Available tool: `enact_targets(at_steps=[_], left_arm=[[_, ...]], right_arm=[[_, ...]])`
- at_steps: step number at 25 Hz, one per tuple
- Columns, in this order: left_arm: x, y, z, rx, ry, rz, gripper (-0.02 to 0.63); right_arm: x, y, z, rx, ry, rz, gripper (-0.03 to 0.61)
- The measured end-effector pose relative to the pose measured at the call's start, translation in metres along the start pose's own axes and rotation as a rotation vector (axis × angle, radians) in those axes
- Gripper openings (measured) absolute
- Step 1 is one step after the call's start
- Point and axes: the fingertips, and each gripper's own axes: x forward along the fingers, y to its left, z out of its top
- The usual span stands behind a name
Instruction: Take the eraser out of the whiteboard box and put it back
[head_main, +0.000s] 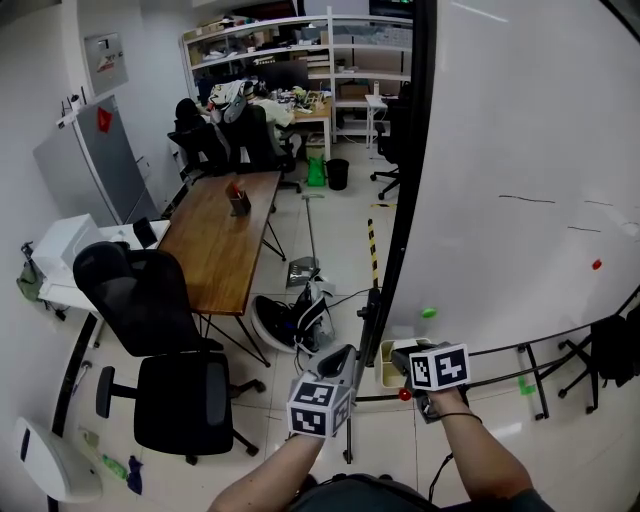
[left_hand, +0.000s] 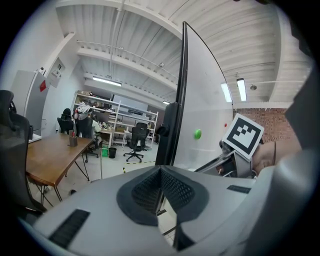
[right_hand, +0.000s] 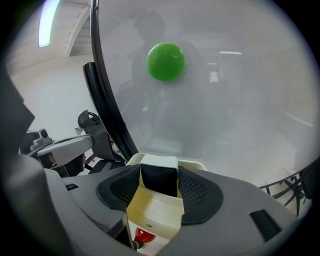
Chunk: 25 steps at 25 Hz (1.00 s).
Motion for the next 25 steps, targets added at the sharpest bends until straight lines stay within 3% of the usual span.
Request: enact_targets(at_steps=[8, 15, 21, 25], left_arm=[[-0.015, -0.002, 0.002, -0.004, -0.003, 0.013, 0.028], [-0.024, -0.007, 0.005, 0.0, -0.012, 0.022, 0.028], [-0.04, -0.017, 0.035, 0.017, -0.079, 0.021, 0.028], [-0.055, -0.029, 0.065, 0.035, -0.144, 0.002, 0.028]], right_arm=[[-0.008, 0.002, -0.003, 0.002, -0.018, 0.005, 0.262], [-0.029, -0.005, 0.011, 0.029, -0.098, 0.014, 0.265], [-0.104, 0.017, 0.06, 0.024, -0.352, 0.123, 0.265], [-0.164, 0.037, 0.09, -0.038, -0.556, 0.159, 0.178]])
